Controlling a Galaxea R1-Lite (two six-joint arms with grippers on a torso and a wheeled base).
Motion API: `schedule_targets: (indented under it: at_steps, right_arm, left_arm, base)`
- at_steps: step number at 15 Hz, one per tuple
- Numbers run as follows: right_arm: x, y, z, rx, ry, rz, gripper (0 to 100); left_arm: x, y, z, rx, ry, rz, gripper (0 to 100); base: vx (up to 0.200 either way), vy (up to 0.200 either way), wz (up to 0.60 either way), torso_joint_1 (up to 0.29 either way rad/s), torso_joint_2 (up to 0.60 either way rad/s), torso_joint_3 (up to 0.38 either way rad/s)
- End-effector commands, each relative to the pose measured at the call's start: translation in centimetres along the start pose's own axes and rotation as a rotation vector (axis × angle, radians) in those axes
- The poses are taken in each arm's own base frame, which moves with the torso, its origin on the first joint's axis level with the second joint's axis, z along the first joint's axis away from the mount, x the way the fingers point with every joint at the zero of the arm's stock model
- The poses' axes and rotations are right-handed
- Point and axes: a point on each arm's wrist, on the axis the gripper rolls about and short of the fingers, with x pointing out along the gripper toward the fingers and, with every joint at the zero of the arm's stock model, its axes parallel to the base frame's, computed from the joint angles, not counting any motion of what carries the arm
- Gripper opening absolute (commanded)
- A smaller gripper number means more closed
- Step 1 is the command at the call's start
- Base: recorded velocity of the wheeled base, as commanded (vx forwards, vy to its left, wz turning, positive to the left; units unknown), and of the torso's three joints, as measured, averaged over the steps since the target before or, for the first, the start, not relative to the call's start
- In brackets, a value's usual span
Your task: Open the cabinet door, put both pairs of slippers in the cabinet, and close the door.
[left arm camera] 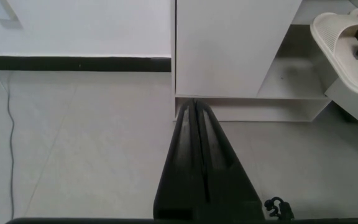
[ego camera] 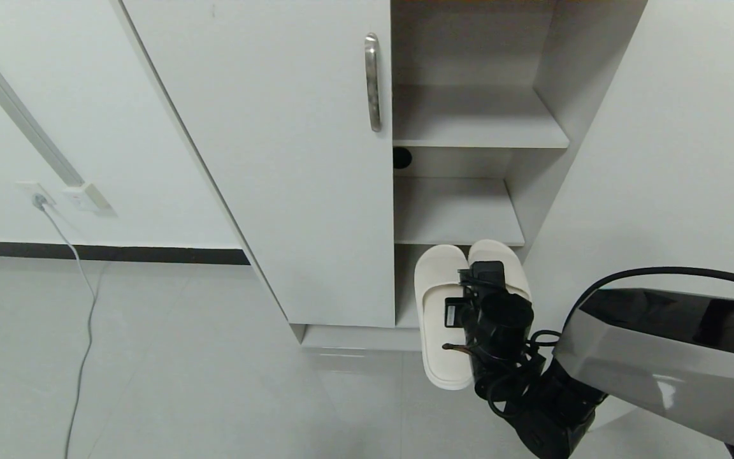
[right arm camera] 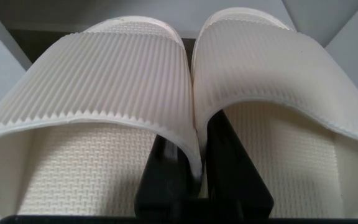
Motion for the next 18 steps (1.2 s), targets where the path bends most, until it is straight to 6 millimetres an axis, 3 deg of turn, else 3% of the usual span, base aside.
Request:
schedule_targets:
  at_steps: [1,4,14,18]
  right_arm:
    - [0.0,0.0,0.4,0.006,-0.007,0.0,0]
    - [0.0,0.0,0.4,0.006,-0.007,0.0,0]
    - [-0.1,0.0,0.4,0.003,-0.004,0.002,0]
    - [1.7,0.3,0.7,-0.009,0.006,-0.018,0]
  left_arm:
    - [0.0,0.0,0.0,0.002,0.001,0.001,0]
    - [0.0,0.0,0.0,0.002,0.001,0.001,0]
    - [0.0,0.0,0.0,0.002,0.001,-0.001,0]
    - [0.0,0.0,0.0,0.0,0.001,0.001,0]
  base:
    - [0.0,0.0,0.0,0.0,0.0,0.0]
    - [0.0,0.0,0.0,0.0,0.0,0.0]
    - [0.2,0.0,0.0,0.003,0.0,0.001]
    - [0.05,0.0,0.0,0.001,0.0,0.001]
